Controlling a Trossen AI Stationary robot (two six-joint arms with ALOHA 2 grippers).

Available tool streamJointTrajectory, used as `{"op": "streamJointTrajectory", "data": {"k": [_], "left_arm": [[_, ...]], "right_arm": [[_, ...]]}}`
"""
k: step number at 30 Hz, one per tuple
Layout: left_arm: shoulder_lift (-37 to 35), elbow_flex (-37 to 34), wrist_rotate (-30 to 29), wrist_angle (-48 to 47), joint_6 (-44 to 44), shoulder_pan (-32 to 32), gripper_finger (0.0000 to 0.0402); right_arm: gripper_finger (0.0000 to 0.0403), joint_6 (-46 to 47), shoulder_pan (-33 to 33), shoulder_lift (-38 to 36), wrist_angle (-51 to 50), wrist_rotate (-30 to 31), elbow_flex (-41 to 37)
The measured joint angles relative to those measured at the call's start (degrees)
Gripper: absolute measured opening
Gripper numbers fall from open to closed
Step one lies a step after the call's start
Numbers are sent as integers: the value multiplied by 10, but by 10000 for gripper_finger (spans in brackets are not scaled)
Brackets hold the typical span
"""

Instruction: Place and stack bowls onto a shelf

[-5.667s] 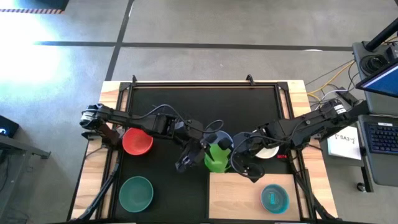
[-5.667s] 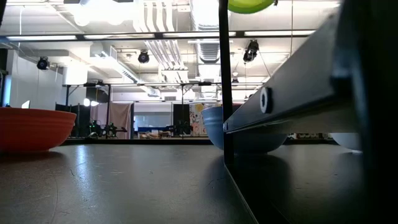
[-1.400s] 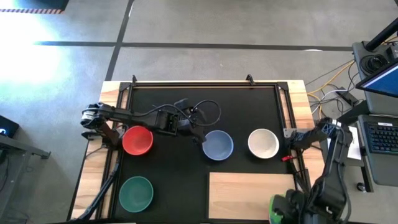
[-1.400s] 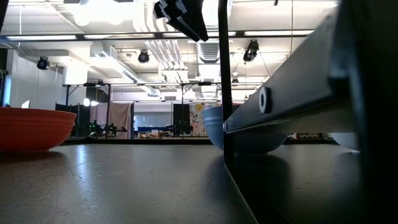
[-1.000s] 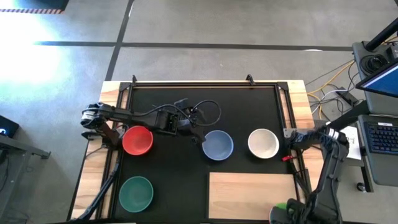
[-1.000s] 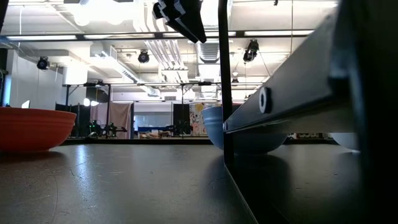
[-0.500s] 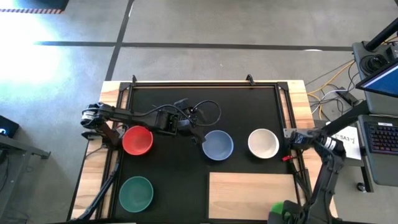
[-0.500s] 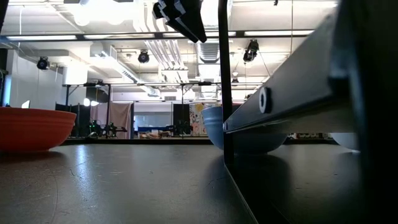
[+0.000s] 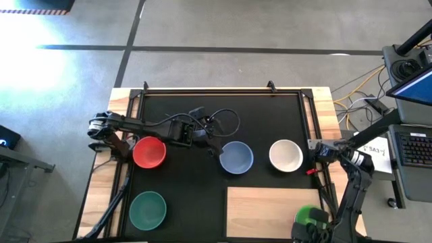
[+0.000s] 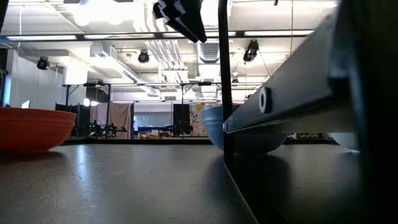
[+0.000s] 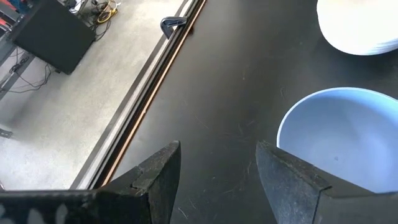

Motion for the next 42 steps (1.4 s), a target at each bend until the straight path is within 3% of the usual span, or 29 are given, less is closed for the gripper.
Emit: {"op": "streamJointTrajectory", "data": {"k": [8, 20, 22, 26, 28, 36, 42], "left_arm": [[3, 0, 0, 0, 1, 0, 192], [5, 0, 0, 0, 0, 0, 192], [5, 0, 3, 0, -3, 0, 192], [5, 0, 18, 0, -5, 0, 192], [5, 0, 19, 0, -5, 0, 192], [5, 0, 19, -2, -5, 0, 192], [5, 0, 35, -2, 6, 0, 192]], "right_arm": [[25, -8, 0, 0, 1, 19, 0], [121, -18, 0, -17, -6, -47, 35], [129, -23, 0, -26, -19, -17, 45], [131, -22, -3, -32, -96, 109, 55], [127, -18, -12, -32, -126, 137, 52], [121, -50, -95, -70, -126, 150, -28], [119, -94, -160, -150, -117, 151, -125]]}}
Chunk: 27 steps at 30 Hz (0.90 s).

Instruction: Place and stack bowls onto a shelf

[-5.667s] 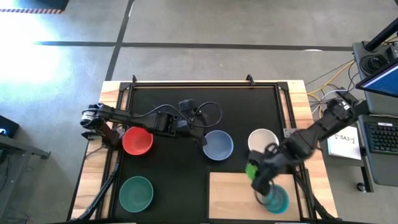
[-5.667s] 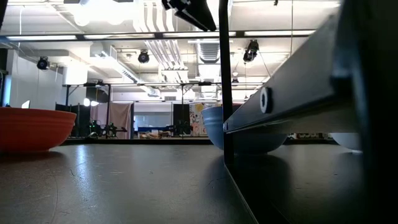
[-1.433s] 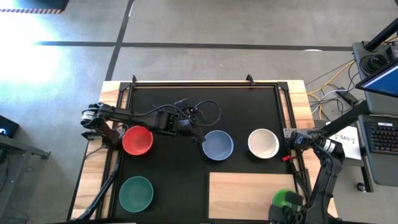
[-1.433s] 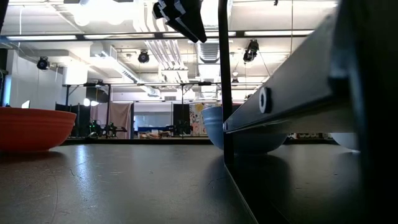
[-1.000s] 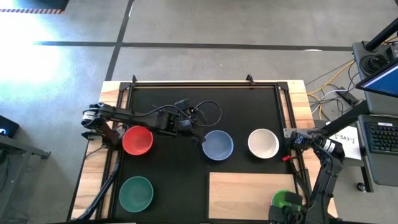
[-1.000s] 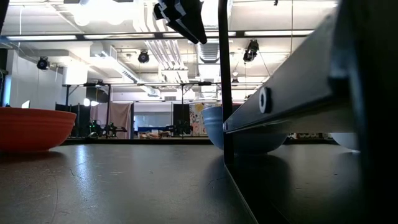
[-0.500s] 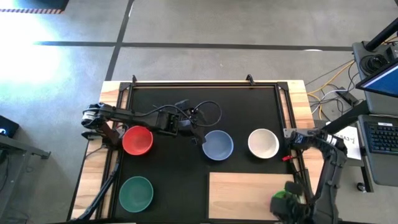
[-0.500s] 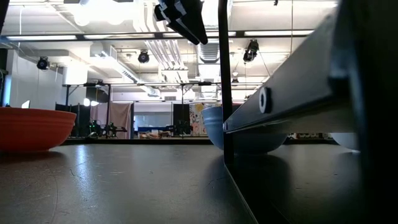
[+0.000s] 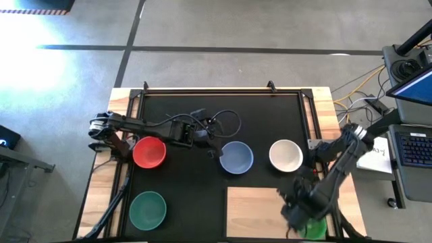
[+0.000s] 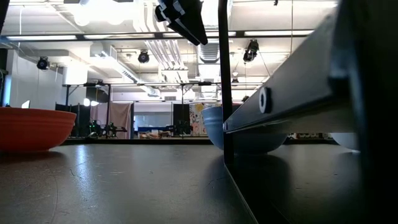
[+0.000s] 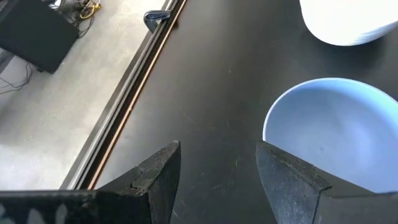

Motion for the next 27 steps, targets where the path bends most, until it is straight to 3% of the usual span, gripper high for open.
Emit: {"op": "streamJointTrajectory", "data": {"k": [14, 27], "left_arm": [[0, 0, 0, -2, 29, 2, 192], [0, 0, -1, -1, 30, 3, 192]], "right_arm": [[120, -101, -151, -200, 227, 16, -297], [162, -164, -210, -224, 315, 10, -396]]}}
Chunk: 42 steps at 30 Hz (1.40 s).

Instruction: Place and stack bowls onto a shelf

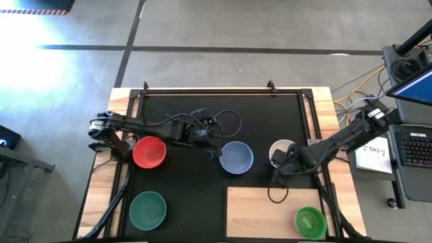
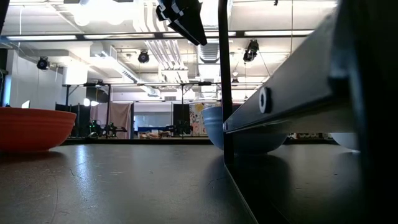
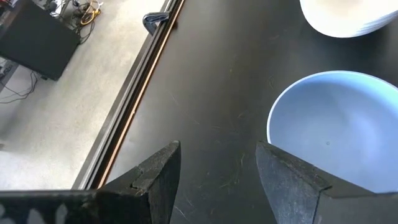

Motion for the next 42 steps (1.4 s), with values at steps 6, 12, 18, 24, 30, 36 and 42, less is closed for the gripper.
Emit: {"op": "streamJointTrajectory", "data": {"k": [6, 12, 18, 24, 30, 36, 42], "left_arm": [[0, 0, 0, 0, 6, 0, 192], [0, 0, 0, 0, 6, 0, 192], [0, 0, 0, -2, 6, 1, 192], [0, 0, 0, -29, 0, 0, 192], [0, 0, 0, -44, -5, 1, 192], [0, 0, 0, -52, -5, 3, 192], [0, 0, 0, -61, -6, 3, 192]], "right_arm": [[151, -22, -8, 17, 10, 5, -31], [106, -61, -8, 37, 39, 5, -32], [19, -88, -15, 54, 81, -7, -32], [10, -95, -17, 49, 81, -41, -23], [8, -119, -15, 43, 87, -66, 58], [8, -154, 17, 94, 82, -60, 178], [8, -224, 89, 179, 82, -57, 281]]}}
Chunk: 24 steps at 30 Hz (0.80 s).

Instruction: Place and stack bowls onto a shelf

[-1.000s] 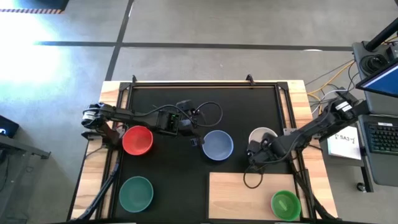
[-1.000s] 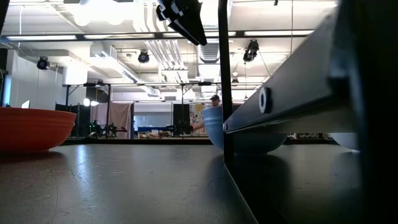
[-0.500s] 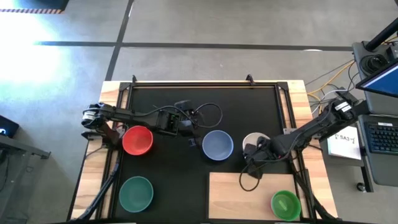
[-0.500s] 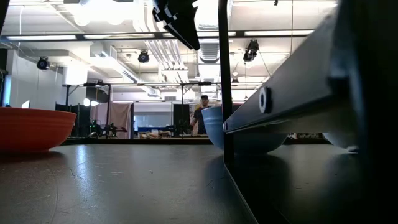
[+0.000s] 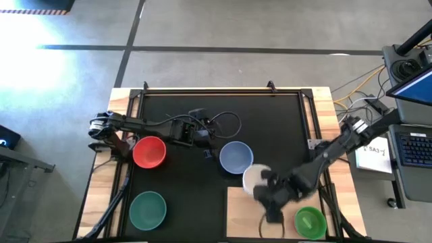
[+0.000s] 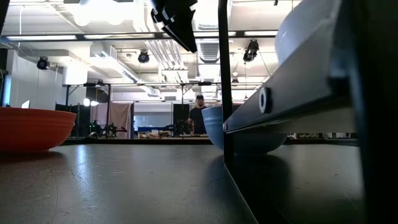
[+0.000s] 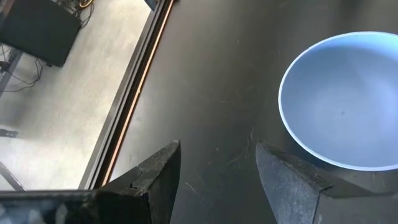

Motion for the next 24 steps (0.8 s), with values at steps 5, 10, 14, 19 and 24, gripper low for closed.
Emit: {"op": "streamJointTrajectory", "data": {"k": [5, 10, 14, 19, 24], "left_arm": [[0, 0, 0, -1, 1, 0, 192], [0, 0, 0, -1, 1, 0, 192], [0, 0, 0, -1, -7, 0, 192], [0, 0, 0, -1, -12, 0, 192], [0, 0, 0, -2, -12, 0, 192]], "right_arm": [[8, -101, 72, 74, -3, 2, 68], [8, -180, 125, 137, -33, 71, 138], [8, -179, 133, 172, -81, 81, 166], [8, -170, 133, 188, -86, 40, 167], [8, -140, 134, 182, -82, 17, 167]]}}
